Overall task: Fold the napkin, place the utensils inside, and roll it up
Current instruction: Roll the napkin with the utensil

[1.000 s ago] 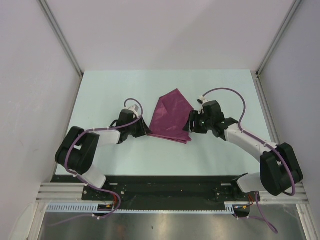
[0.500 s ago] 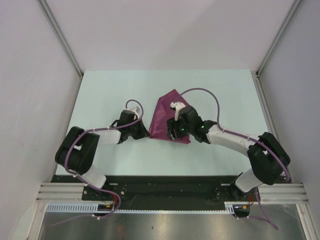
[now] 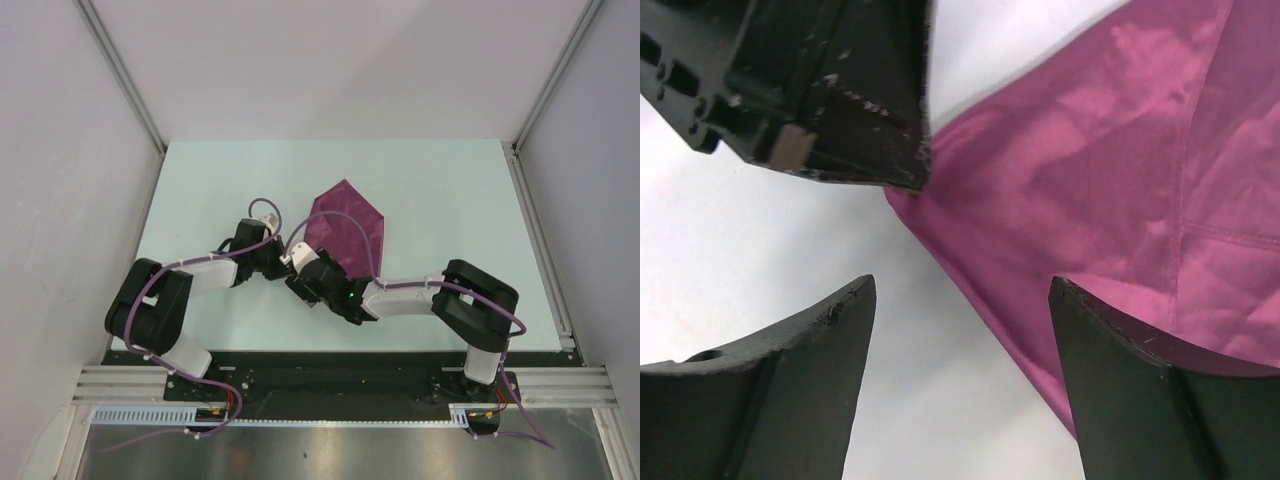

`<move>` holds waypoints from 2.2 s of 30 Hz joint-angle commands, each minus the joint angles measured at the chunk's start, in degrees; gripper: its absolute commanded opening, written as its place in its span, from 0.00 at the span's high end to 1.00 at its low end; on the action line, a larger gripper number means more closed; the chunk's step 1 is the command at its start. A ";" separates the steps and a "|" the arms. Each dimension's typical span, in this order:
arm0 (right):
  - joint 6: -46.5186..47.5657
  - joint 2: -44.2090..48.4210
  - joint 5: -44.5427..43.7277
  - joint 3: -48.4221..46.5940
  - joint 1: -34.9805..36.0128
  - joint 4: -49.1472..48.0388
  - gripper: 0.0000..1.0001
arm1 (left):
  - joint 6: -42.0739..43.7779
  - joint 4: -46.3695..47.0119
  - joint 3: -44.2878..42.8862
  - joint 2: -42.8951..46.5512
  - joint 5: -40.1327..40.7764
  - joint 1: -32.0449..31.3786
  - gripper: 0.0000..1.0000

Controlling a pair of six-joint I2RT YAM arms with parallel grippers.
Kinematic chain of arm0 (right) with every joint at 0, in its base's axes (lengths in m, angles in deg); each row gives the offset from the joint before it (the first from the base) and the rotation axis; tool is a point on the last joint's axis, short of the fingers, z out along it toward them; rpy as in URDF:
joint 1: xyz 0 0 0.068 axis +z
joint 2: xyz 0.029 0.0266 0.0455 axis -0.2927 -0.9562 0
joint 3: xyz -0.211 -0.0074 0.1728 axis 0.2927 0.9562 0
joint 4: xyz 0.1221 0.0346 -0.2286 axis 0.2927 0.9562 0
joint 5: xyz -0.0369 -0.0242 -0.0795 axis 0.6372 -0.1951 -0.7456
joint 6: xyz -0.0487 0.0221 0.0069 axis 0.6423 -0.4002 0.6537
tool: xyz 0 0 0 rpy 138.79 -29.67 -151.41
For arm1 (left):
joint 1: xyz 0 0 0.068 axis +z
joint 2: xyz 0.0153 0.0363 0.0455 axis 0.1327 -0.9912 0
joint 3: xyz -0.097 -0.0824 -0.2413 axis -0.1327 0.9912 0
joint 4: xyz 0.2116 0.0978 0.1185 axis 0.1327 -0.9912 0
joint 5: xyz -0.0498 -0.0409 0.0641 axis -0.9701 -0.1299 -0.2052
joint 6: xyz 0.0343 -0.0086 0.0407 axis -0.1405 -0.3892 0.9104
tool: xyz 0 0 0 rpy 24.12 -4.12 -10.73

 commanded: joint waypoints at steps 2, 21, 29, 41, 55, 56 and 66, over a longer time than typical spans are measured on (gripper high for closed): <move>5.33 -3.76 -8.98 -2.86 2.58 -9.09 0.25 | -2.23 0.67 -1.50 2.83 -4.20 1.48 1.00; 0.24 -11.32 -20.40 -5.94 1.80 -4.79 0.30 | -2.50 0.76 -0.27 4.41 -5.88 3.59 1.00; -0.56 -8.68 -23.39 -1.89 1.01 -2.06 0.34 | -2.58 0.76 -0.18 4.85 -5.61 4.12 1.00; 5.24 -6.66 -21.64 3.55 2.32 -7.86 0.62 | -2.58 0.67 -0.27 5.03 -4.91 4.47 1.00; 8.06 -4.47 -1.27 -0.74 -0.31 2.76 1.00 | -1.00 -0.03 -0.36 6.61 -0.53 4.47 0.34; 7.36 -4.12 0.15 -1.18 -1.01 5.47 1.00 | -1.09 -0.21 0.16 7.05 0.18 4.47 0.28; 3.49 -3.15 22.91 -11.63 -7.77 23.77 1.00 | 1.89 -1.88 6.40 17.59 12.04 4.47 0.22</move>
